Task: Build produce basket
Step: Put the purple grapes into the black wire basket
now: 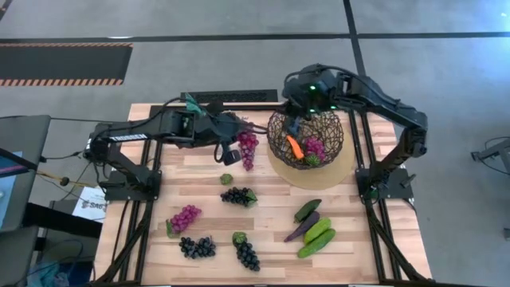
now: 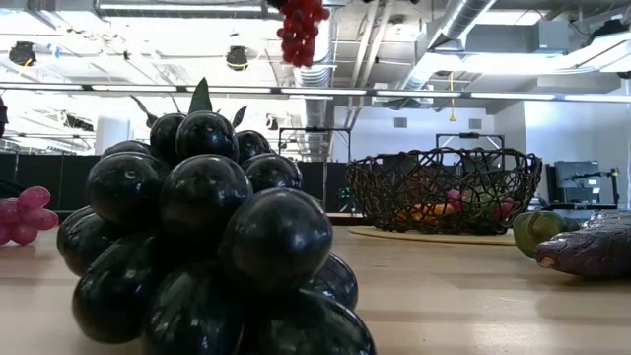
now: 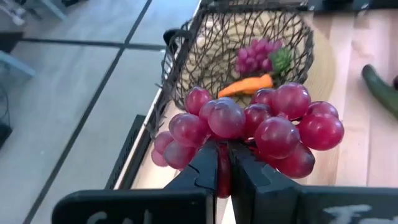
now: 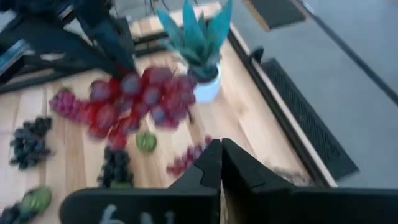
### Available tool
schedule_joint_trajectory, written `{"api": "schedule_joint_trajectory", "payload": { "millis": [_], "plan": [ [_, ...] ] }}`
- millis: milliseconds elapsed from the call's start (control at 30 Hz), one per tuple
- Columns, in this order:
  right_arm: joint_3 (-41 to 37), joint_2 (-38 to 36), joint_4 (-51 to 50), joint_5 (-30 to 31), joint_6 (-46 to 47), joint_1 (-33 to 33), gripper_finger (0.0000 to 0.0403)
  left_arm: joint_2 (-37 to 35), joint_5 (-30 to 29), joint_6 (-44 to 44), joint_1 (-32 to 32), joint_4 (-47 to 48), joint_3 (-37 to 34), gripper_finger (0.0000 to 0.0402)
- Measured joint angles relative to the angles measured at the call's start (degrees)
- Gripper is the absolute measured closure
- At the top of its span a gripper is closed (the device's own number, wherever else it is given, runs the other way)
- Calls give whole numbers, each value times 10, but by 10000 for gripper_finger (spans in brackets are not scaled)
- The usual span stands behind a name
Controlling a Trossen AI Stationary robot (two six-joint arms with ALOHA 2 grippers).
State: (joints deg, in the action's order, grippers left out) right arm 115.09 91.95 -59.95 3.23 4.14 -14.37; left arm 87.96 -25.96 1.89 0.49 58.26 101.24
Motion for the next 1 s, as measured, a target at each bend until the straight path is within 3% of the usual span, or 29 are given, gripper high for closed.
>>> {"api": "schedule_joint_trajectory", "payload": {
  "millis": [300, 500, 733, 1000],
  "plan": [
    [-1, 44, 38, -4, -37, 26, 344, 0, -43, 1, -15, 104, 81, 401],
    [1, 54, 120, 2, -103, 46, 325, 0, -47, 7, -20, 159, 144, 401],
    [0, 60, 120, 109, -116, 53, 280, 0, -45, -3, -38, 191, 233, 401],
    [2, 75, 211, 236, -211, 104, 204, 0, -26, -4, -54, 217, 338, 401]
  ]
}}
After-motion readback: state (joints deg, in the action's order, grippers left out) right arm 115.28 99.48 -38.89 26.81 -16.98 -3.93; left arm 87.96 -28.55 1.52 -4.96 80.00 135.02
